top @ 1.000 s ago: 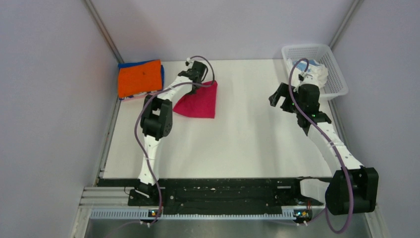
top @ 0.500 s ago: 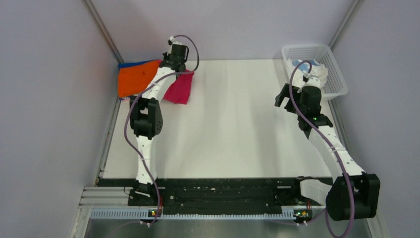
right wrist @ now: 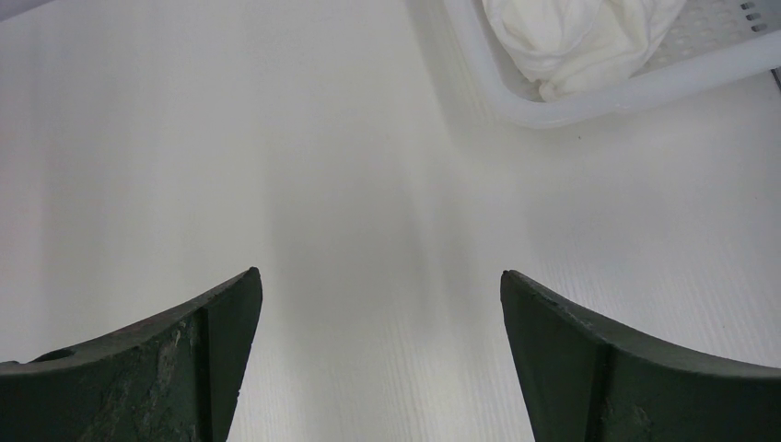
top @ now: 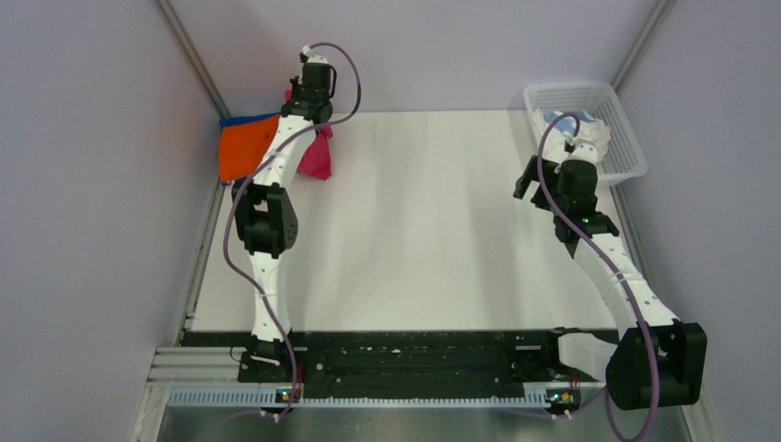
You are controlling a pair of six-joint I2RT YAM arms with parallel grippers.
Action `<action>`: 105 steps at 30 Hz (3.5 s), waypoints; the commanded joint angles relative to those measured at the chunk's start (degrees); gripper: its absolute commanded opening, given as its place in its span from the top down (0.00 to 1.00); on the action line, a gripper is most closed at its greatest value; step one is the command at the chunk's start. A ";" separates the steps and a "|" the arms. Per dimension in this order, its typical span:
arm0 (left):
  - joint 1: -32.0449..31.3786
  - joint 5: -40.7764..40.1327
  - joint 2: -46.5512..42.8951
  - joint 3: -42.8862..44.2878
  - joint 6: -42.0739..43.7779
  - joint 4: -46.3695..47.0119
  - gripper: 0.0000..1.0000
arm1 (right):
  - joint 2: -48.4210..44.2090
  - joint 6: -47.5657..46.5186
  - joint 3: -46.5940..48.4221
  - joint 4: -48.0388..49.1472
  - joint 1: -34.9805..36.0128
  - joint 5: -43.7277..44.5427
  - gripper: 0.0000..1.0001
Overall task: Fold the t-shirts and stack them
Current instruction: Put the neatly folded tshirt into the corner of the board with the left arm, then reset both arms
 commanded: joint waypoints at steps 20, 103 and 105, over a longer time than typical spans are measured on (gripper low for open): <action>5.33 7.71 -9.26 7.49 -6.04 -2.47 1.00 | 1.25 -1.09 1.37 0.36 -0.61 2.86 0.01; 4.52 45.30 -37.08 -56.35 -35.49 32.30 0.01 | 2.79 4.82 -0.58 -1.19 -0.58 -9.04 0.01; 1.40 45.05 -41.29 -67.01 -39.63 36.96 0.01 | 0.94 4.71 -2.93 -0.30 -0.60 -9.91 0.01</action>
